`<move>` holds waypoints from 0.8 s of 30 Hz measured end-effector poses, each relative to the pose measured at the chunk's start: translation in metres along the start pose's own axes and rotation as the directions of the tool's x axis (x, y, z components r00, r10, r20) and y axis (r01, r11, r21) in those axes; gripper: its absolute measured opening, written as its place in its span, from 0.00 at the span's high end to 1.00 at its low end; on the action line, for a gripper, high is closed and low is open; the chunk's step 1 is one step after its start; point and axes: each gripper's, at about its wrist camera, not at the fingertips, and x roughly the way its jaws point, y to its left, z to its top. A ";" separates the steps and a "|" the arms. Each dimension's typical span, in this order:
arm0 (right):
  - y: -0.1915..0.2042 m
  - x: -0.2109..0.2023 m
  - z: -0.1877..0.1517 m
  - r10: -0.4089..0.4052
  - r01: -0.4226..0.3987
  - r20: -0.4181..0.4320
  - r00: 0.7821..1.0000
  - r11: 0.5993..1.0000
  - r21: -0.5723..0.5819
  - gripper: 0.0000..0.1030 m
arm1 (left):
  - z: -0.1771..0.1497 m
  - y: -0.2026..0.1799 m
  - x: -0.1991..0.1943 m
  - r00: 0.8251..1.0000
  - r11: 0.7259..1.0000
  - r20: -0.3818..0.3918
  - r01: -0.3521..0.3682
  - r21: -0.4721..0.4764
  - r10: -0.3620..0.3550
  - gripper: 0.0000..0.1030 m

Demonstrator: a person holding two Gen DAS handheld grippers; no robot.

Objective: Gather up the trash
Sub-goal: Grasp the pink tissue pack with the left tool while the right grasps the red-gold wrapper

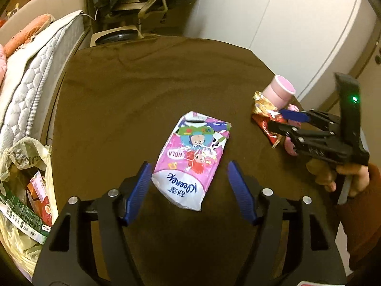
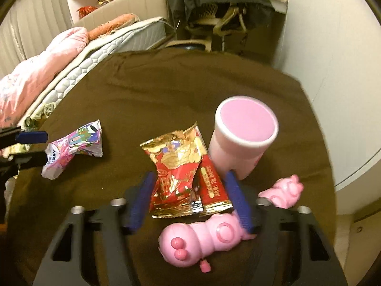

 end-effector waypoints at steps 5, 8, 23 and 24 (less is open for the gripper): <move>0.009 -0.014 -0.009 0.018 -0.018 0.015 1.000 1.000 -0.010 0.71 | -0.001 0.001 0.003 1.000 1.000 0.004 -0.006 0.014 0.006 0.36; 0.014 -0.029 -0.014 0.017 -0.017 0.042 0.999 1.000 -0.006 0.71 | 0.003 0.001 0.009 1.000 1.000 0.010 -0.012 0.016 0.012 0.35; 0.001 -0.075 -0.052 -0.005 -0.004 0.103 0.995 0.996 0.089 0.71 | 0.011 0.007 0.042 0.998 0.997 -0.036 -0.054 0.055 0.056 0.23; 0.000 -0.076 -0.052 -0.004 -0.006 0.105 0.994 0.996 0.090 0.71 | 0.011 0.006 0.043 0.997 0.997 -0.036 -0.064 0.054 0.066 0.25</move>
